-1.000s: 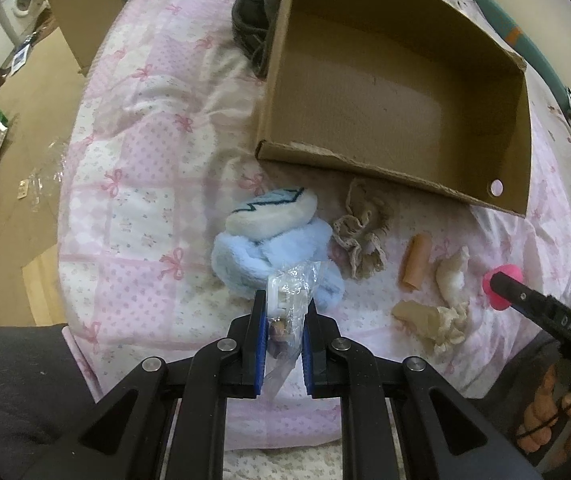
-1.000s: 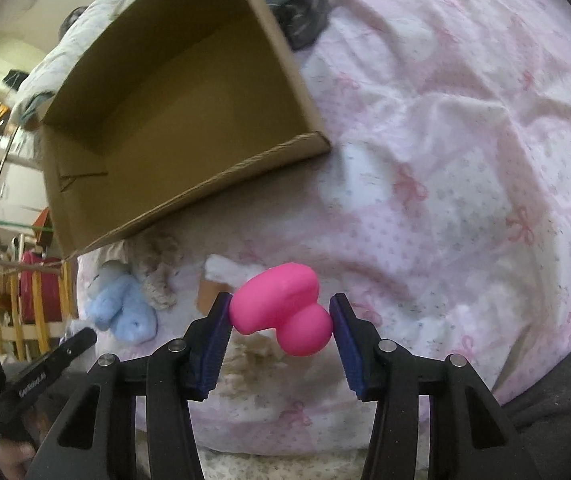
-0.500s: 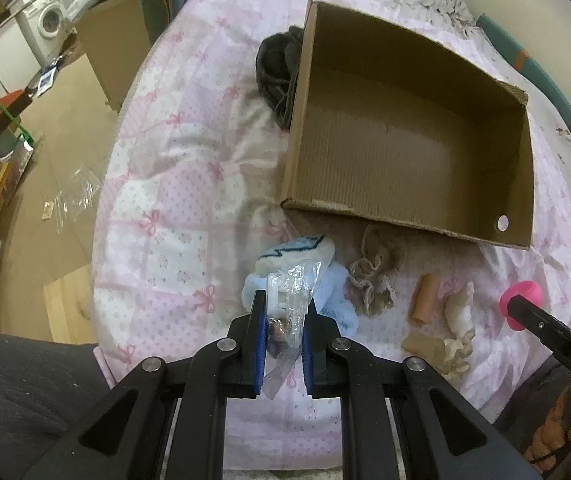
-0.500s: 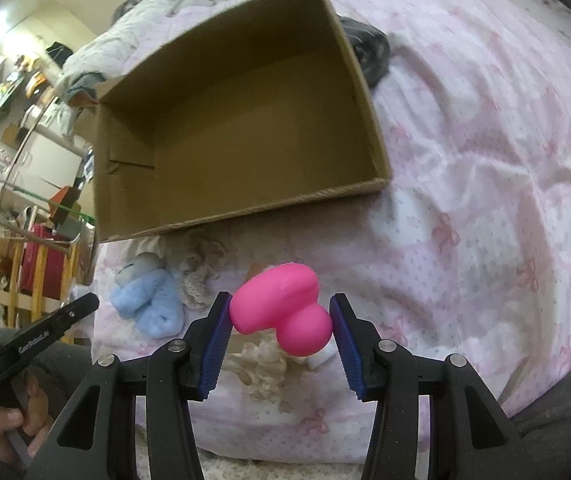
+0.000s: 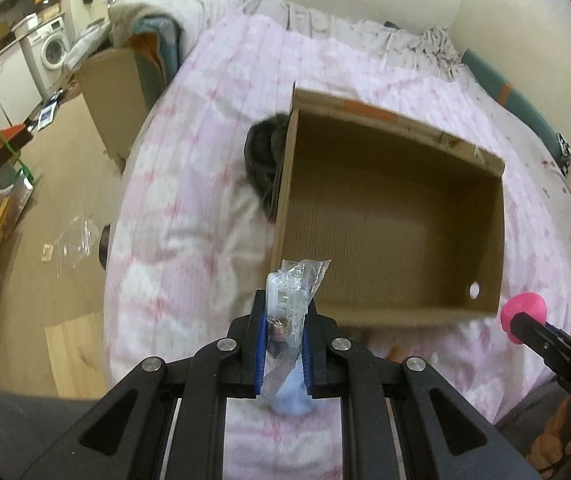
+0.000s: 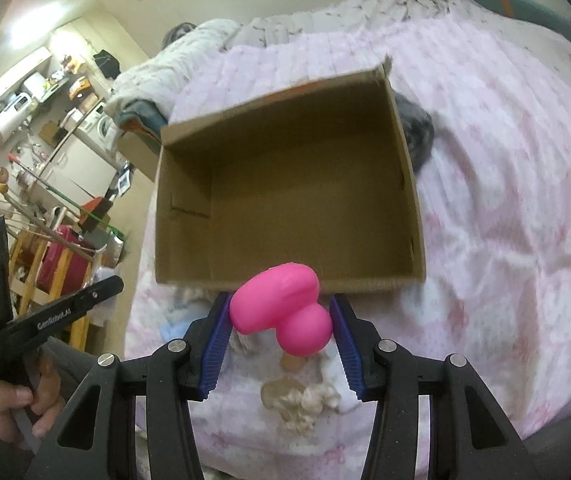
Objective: Organize soft objects
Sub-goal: 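Carry the plastic bag and pink duck over the cardboard box with both tools, then open the left tool dropping the bag while the right tool releases the duck into the box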
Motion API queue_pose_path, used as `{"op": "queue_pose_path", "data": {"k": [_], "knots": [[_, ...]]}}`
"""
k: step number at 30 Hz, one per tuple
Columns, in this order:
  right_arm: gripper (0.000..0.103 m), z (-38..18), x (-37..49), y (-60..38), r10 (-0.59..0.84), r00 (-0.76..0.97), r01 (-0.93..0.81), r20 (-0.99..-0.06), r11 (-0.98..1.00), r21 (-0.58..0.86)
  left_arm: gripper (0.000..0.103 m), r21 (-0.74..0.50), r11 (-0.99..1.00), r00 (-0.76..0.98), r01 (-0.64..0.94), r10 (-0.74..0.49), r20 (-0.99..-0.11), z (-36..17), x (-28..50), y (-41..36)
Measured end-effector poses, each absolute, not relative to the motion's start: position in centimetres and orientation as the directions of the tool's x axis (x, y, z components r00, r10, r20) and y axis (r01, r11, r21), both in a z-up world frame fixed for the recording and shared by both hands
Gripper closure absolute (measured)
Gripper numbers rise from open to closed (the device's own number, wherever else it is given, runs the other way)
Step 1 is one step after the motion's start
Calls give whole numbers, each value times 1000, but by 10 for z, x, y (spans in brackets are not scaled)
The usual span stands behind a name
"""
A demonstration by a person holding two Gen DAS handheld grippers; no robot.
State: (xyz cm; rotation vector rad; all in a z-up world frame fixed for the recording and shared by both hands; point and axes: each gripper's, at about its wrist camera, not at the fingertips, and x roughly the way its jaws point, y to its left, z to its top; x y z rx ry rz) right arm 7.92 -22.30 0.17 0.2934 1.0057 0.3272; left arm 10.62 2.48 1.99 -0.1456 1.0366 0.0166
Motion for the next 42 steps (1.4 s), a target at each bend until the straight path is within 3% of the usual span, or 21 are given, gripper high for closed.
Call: {"op": "queue_pose_path", "data": {"k": [11, 17, 20, 29, 42], "knots": [[51, 13, 126, -232, 402, 563, -175, -722, 912, 371, 90, -63, 998, 578, -5, -49, -815, 31, 158, -11], [51, -15, 134, -231, 363, 531, -125, -766, 927, 353, 90, -28, 999, 584, 33, -42, -810, 4, 170, -28], [51, -25, 135, -228, 345, 512, -120, -787, 936, 332, 90, 53, 996, 602, 77, -4, -799, -15, 166, -37], [51, -41, 139, -216, 318, 463, -138, -827, 948, 287, 90, -25, 1000, 567, 16, -30, -823, -32, 176, -21], [51, -53, 140, -210, 283, 419, -143, -863, 959, 245, 90, -37, 999, 600, 36, -51, -798, -30, 174, -25]]}}
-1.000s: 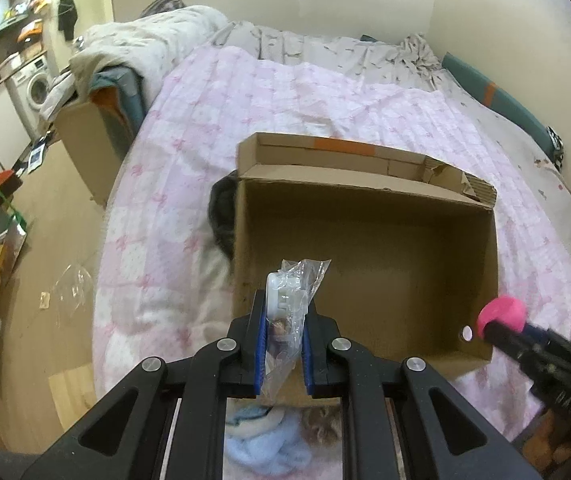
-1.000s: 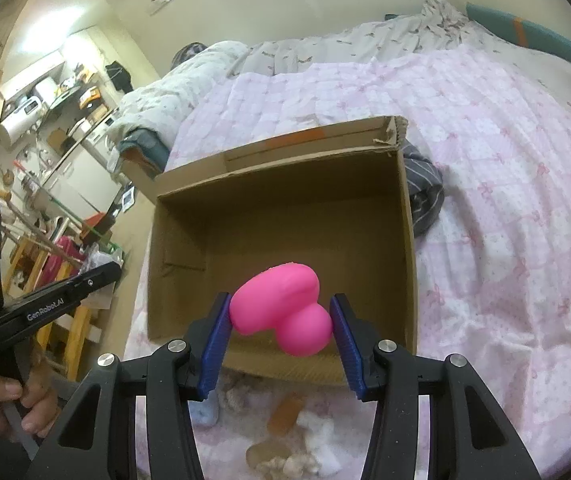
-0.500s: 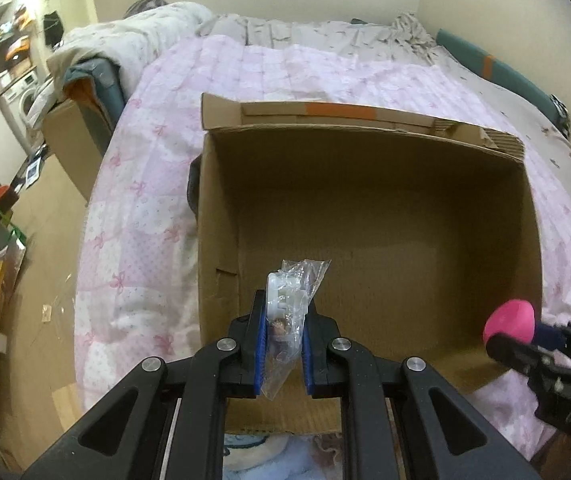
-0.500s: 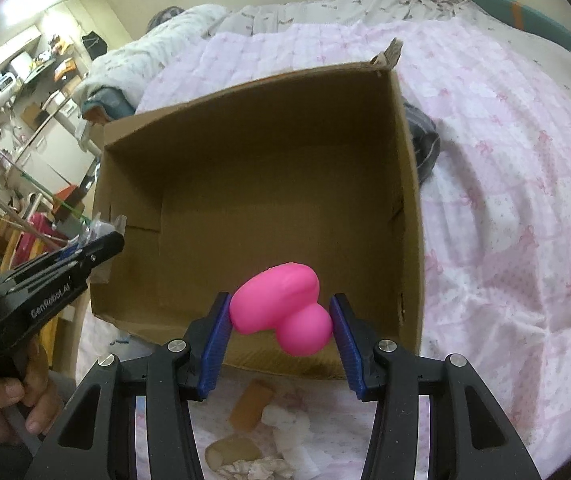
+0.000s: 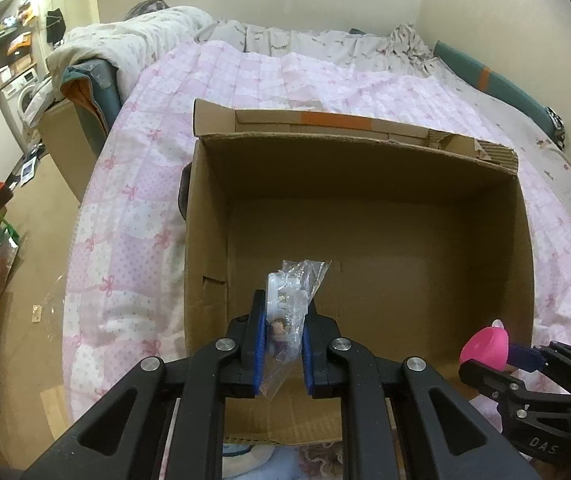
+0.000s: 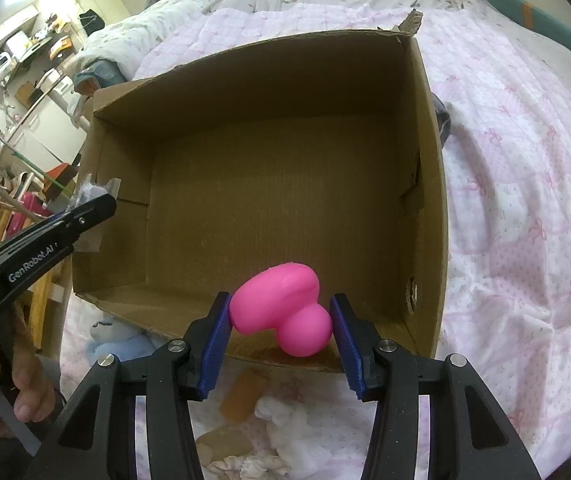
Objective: Organize soft objects
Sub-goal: 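Open the left tool dropping the bag while the right tool releases the duck into the box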
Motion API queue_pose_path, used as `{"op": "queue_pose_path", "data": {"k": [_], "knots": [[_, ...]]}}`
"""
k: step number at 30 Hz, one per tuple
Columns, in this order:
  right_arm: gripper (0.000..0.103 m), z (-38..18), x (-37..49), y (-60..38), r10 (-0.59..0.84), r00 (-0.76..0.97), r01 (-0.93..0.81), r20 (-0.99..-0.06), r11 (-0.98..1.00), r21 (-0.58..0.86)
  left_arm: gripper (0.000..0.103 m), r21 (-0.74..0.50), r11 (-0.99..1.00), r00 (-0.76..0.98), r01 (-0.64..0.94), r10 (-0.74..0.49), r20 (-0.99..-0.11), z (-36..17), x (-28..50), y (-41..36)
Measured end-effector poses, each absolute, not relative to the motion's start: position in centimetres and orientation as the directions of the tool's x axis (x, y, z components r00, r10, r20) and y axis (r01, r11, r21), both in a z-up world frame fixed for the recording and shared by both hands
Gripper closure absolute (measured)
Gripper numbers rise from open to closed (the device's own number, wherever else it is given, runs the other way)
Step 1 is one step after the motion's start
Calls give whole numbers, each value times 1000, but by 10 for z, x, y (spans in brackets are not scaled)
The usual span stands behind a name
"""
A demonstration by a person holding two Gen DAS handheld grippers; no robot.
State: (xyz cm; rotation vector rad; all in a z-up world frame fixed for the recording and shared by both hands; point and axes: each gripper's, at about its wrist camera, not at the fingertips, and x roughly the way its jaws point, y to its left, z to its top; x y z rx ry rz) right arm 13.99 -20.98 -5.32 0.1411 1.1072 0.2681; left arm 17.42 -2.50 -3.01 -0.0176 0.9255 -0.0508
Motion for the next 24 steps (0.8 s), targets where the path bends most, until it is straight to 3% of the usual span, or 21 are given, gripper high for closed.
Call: {"op": "queue_pose_path", "data": {"k": [9, 12, 14, 15, 24], "knots": [[51, -55, 143, -208, 282, 416, -143, -864, 959, 244, 85, -36, 998, 605, 46, -56, -794, -29, 173, -27], [51, -57, 144, -210, 293, 405, -142, -866, 956, 257, 71, -36, 998, 602, 52, -60, -797, -29, 173, -29], [51, -58, 144, -211, 295, 404, -140, -866, 955, 260, 39, -40, 998, 607, 51, -62, -792, -26, 171, -29], [51, -58, 144, -210, 295, 405, -139, -865, 955, 261, 34, -39, 998, 618, 45, -59, -784, -24, 170, -29], [51, -59, 146, -211, 295, 405, -128, -866, 956, 266, 32, -26, 998, 628, 49, -51, -777, -21, 168, -30]]}}
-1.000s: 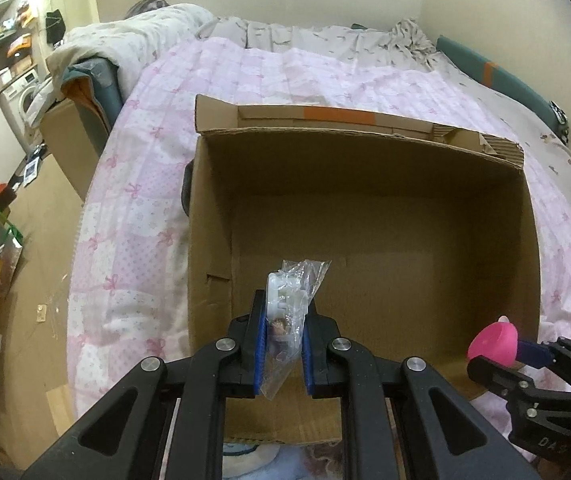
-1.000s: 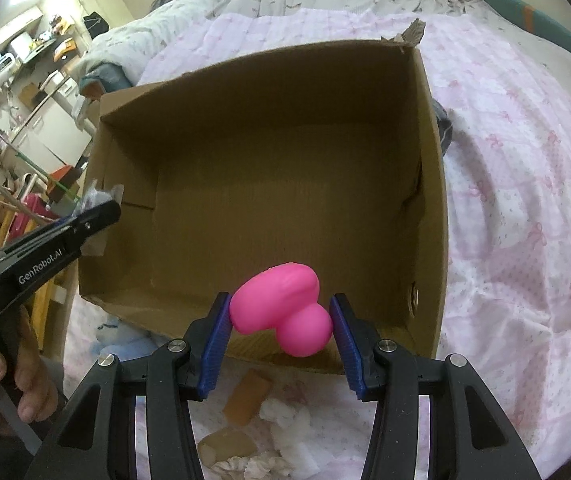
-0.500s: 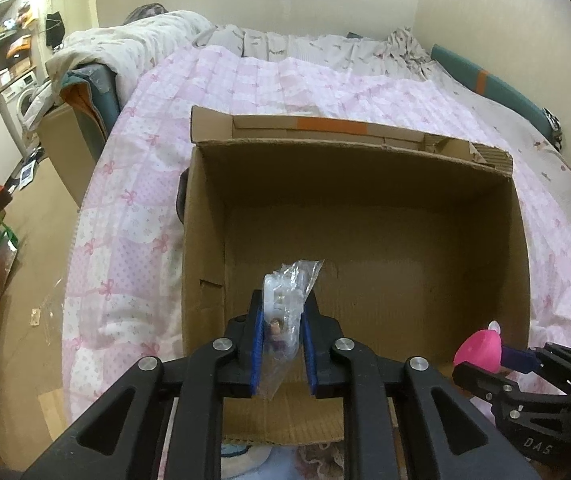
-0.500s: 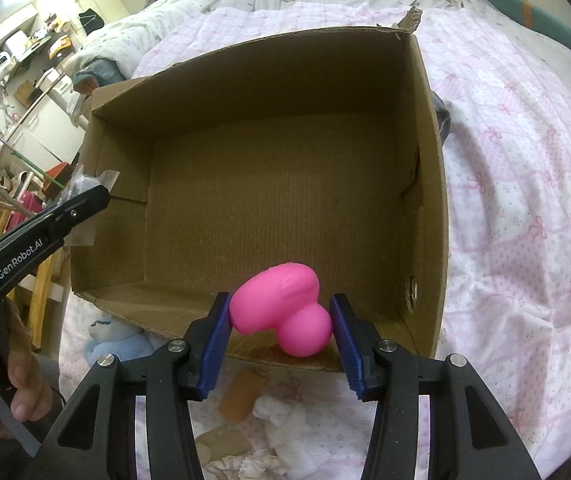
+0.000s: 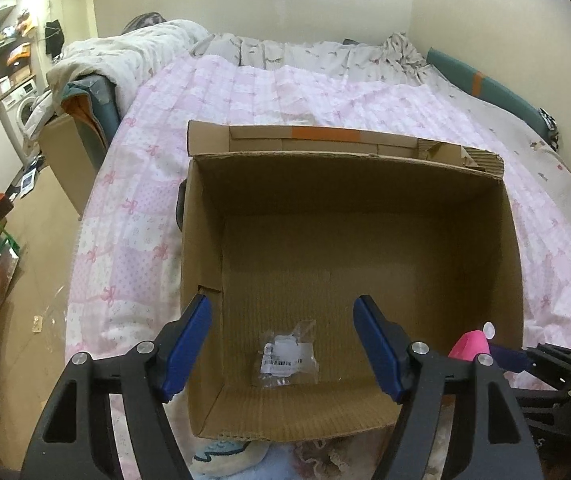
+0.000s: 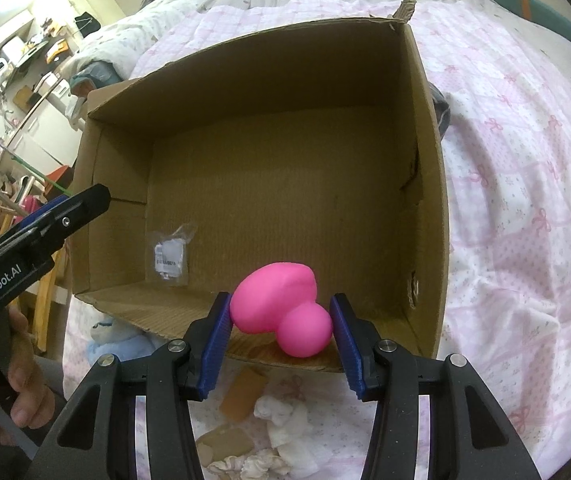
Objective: Organize soft objects
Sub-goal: 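Open the left tool dropping the bag while the right tool releases the duck into the box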
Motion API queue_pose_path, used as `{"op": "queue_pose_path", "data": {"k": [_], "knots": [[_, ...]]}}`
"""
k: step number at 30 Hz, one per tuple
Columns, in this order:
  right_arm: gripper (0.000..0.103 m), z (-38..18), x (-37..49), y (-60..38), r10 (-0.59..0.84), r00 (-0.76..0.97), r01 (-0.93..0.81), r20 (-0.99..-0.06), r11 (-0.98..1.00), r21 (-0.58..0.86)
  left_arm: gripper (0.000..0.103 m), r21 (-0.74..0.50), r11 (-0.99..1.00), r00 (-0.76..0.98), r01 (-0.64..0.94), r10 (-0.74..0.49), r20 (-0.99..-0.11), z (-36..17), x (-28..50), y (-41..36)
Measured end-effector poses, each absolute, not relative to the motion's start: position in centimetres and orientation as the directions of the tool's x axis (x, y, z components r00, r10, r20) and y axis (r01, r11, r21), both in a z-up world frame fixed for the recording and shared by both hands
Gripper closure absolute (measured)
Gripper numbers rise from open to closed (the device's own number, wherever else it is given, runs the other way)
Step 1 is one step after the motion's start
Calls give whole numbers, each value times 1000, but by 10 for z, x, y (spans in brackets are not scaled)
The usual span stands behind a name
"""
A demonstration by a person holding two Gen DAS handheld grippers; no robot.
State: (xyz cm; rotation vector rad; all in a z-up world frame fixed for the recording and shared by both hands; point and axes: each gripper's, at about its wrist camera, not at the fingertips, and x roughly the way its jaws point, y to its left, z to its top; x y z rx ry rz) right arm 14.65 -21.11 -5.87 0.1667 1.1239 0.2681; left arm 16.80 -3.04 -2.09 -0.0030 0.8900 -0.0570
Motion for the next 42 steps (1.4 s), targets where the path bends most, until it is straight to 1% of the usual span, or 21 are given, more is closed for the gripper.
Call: {"op": "queue_pose_path", "data": {"k": [9, 10, 11, 12, 14, 17, 18, 19, 20, 22, 26, 39, 42], "knots": [[51, -57, 148, -215, 266, 430, -94, -863, 964, 250, 32, -33, 999, 629, 26, -42, -776, -20, 168, -26], [49, -57, 148, -216, 269, 431, -91, -861, 963, 255, 32, -33, 999, 631, 24, -41, -774, -20, 167, -26], [44, -56, 148, -216, 268, 435, -86, -860, 963, 257, 32, -35, 999, 635, 23, -42, -772, -19, 167, -26], [40, -55, 148, -217, 274, 443, -83, -854, 961, 265, 32, -37, 999, 636, 21, -42, -770, -19, 167, -26], [28, -50, 147, -220, 288, 465, -79, -837, 955, 285, 32, -37, 999, 636, 19, -41, -770, -19, 167, -25], [20, -42, 145, -224, 273, 508, -66, -817, 958, 280, 32, -39, 999, 630, 18, -42, -775, -20, 167, -25], [15, -41, 145, -225, 253, 522, -56, -815, 963, 263, 32, -45, 999, 628, 23, -50, -776, -20, 167, -25], [4, -40, 145, -226, 230, 533, -50, -814, 969, 241, 32, -52, 998, 628, 28, -58, -776, -19, 166, -24], [2, -38, 144, -226, 233, 542, -58, -808, 969, 240, 32, -53, 998, 630, 31, -61, -775, -18, 166, -24], [0, -36, 144, -225, 233, 551, -60, -801, 969, 240, 32, -36, 999, 637, 36, -51, -769, -15, 164, -26], [0, -30, 143, -224, 238, 580, -71, -779, 967, 243, 32, -33, 999, 647, 41, -51, -761, -11, 160, -26], [0, -21, 136, -229, 246, 607, -63, -756, 963, 262, 32, -57, 998, 625, 3, -46, -779, -1, 139, -10], [0, -21, 133, -230, 250, 607, -62, -754, 961, 268, 32, -44, 999, 622, 5, -38, -782, -1, 132, -9]]}}
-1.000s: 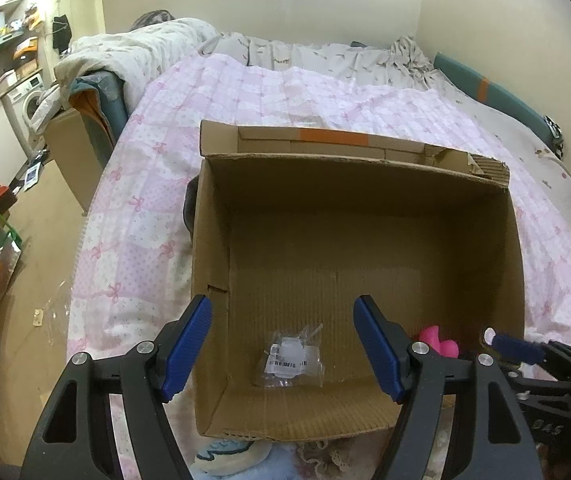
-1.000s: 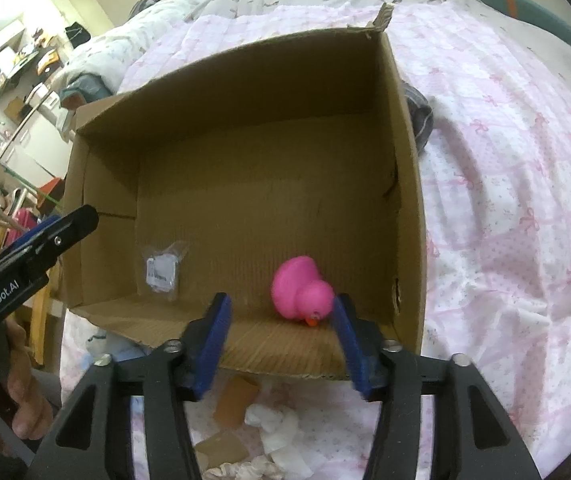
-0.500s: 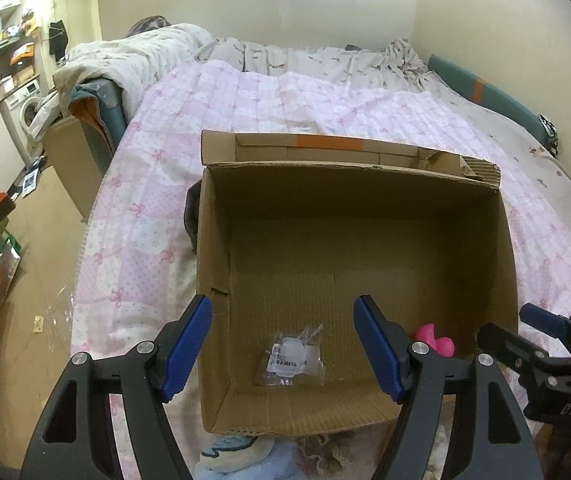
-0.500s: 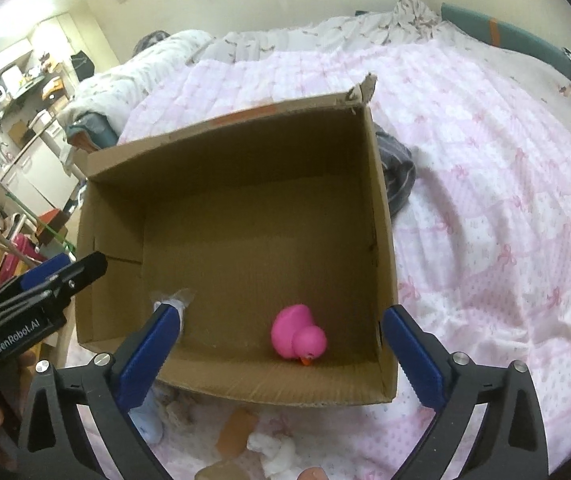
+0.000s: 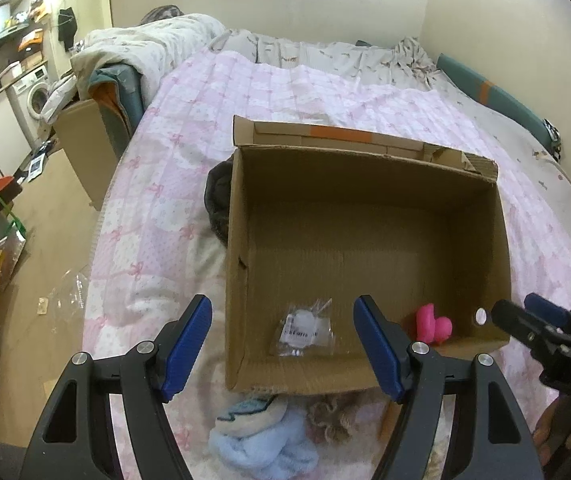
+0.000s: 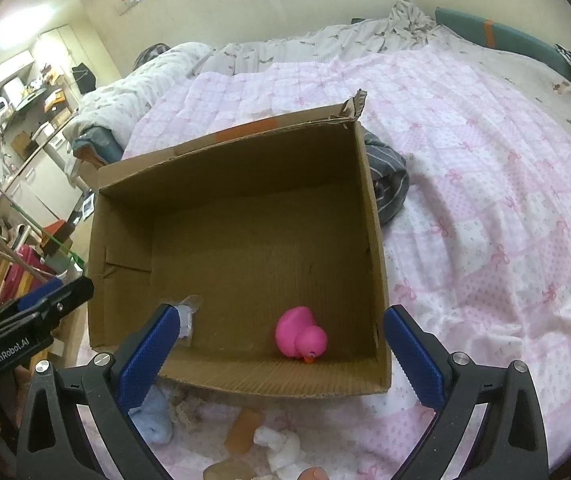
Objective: Organize soft objects
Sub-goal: 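Open the left tool dropping the bag while the right tool releases the duck into the box, then grasp the light-blue plush toy with the left tool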
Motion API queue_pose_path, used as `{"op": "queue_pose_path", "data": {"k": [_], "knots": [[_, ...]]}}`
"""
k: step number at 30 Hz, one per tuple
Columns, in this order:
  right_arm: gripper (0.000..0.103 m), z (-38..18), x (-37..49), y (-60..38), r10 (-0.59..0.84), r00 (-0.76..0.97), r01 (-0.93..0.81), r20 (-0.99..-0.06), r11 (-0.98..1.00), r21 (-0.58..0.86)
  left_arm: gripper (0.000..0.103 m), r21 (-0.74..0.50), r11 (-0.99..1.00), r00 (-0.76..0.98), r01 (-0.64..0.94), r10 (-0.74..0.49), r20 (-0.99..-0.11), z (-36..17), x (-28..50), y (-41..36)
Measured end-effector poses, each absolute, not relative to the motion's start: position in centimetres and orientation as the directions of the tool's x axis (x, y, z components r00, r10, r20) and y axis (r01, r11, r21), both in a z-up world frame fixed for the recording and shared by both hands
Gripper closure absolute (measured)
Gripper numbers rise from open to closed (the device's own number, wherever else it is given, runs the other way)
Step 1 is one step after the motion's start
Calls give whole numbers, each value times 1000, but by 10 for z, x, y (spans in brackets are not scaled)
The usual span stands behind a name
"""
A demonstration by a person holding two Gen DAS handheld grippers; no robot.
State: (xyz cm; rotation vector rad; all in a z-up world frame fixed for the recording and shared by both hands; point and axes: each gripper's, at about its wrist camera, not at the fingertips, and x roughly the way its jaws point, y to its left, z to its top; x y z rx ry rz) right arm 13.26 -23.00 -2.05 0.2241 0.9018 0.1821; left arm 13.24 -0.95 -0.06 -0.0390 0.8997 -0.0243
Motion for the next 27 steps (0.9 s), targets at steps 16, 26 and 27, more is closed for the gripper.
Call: {"op": "queue_pose_path", "data": {"k": [16, 26, 27], "knots": [[0, -6, 102, -226, 249, 632, -116, -734, 967, 227, 32, -27, 999, 613, -38, 2, -790, 3, 97, 8], [0, -5, 90, -226, 251, 627, -111, -737, 966, 234, 32, -27, 998, 607, -55, 12, -794, 5, 81, 14], [0, -5, 87, -226, 250, 627, -109, -738, 966, 235, 32, -29, 998, 606, -58, 13, -795, 5, 79, 15]]}}
